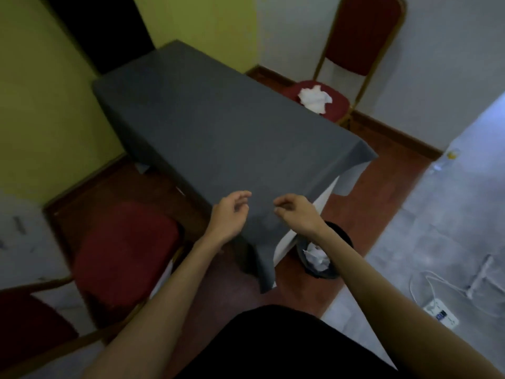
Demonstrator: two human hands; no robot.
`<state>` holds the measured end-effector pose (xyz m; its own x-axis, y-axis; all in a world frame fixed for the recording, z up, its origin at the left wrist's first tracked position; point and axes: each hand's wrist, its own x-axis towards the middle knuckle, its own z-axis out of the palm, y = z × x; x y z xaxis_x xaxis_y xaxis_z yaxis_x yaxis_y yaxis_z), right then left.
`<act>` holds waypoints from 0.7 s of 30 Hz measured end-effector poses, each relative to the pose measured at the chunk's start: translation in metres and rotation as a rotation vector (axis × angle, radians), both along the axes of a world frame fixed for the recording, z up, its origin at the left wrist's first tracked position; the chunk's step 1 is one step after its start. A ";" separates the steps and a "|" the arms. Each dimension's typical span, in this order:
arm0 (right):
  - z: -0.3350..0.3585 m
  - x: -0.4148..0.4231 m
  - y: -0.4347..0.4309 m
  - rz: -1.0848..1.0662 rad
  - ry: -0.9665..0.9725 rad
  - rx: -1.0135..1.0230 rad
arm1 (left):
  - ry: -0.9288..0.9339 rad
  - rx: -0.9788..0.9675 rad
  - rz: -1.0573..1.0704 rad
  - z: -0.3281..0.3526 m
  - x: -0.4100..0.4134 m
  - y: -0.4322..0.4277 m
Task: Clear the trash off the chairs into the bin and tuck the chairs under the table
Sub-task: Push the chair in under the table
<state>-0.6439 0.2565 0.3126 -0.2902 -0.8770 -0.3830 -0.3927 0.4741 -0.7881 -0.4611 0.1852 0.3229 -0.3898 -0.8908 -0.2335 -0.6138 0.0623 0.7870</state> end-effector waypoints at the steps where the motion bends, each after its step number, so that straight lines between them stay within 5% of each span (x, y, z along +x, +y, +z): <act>1: 0.004 0.015 -0.008 0.022 -0.009 0.000 | 0.014 -0.014 0.042 0.005 0.018 -0.001; 21: 0.053 0.369 -0.074 0.811 0.043 -0.108 | -0.096 -0.137 0.627 0.045 0.385 0.061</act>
<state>-0.2752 0.1827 0.3658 0.4381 -0.8518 -0.2872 -0.6116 -0.0482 -0.7897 -0.0763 0.2460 0.3684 0.2310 -0.9667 -0.1098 -0.6338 -0.2351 0.7369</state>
